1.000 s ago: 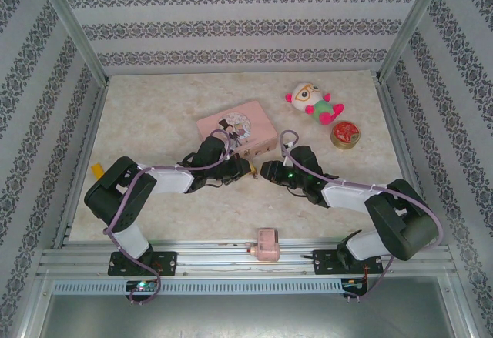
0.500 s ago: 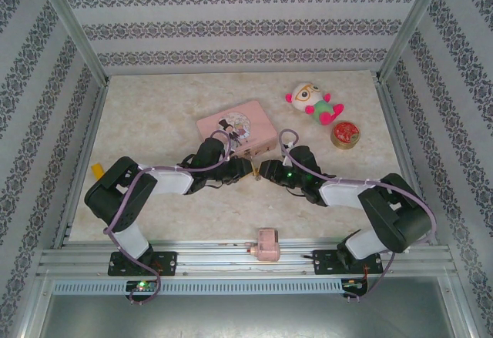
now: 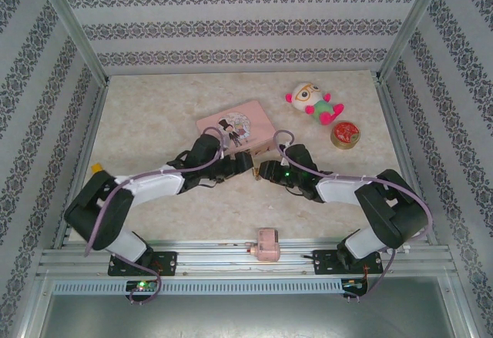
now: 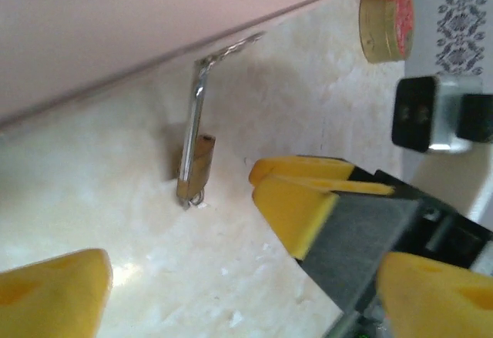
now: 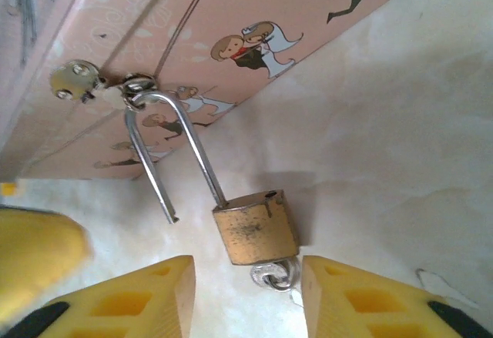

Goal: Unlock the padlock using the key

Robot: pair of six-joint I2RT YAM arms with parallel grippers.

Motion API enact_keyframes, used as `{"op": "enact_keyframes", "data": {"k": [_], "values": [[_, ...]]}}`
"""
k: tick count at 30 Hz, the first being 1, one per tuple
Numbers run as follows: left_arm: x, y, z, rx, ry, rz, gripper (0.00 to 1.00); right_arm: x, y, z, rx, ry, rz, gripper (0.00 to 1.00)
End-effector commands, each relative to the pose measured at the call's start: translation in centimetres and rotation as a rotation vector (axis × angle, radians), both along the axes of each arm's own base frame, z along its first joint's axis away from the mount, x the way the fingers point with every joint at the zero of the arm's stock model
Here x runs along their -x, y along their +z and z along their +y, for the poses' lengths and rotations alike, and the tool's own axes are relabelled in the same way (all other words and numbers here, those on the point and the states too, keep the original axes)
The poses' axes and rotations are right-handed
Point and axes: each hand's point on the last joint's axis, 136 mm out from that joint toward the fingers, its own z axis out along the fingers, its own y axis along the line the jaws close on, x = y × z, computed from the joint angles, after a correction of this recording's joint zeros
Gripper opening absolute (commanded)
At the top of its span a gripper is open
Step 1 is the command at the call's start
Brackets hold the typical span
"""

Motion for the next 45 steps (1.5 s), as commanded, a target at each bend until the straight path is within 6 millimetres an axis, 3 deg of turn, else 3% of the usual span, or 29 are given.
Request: {"op": "enact_keyframes", "data": {"k": [1, 5, 12, 18, 21, 29, 35, 45], "values": [[-0.9, 2.1, 3.2, -0.208, 0.054, -0.127, 0.99, -0.1, 0.6, -0.4, 0.150, 0.022, -0.050, 0.45], [-2.1, 4.0, 5.8, -0.325, 0.139, -0.237, 0.99, -0.1, 1.2, -0.1, 0.237, 0.042, -0.074, 0.53], [-4.1, 4.8, 9.2, -0.447, 0.240, -0.272, 0.99, -0.3, 1.8, 0.5, 0.295, 0.080, -0.085, 0.66], [-5.6, 5.1, 11.6, -0.445, 0.285, -0.269, 0.99, -0.9, 2.3, 0.8, 0.299, 0.101, -0.088, 0.63], [-6.4, 4.8, 12.5, -0.441, 0.320, -0.251, 0.99, -1.5, 2.3, 0.9, 0.286, 0.099, -0.079, 0.47], [-7.8, 4.0, 12.8, -0.496, 0.316, -0.287, 0.99, -3.0, 2.6, 2.1, 0.221, 0.111, -0.073, 0.44], [-8.5, 3.1, 12.4, -0.518, 0.292, -0.278, 0.99, -3.4, 1.6, 2.1, 0.192, 0.095, -0.036, 0.40], [-9.0, 1.7, 11.7, -0.529, 0.254, -0.261, 0.99, -2.3, -0.2, 1.3, 0.289, 0.080, 0.016, 0.41]]}}
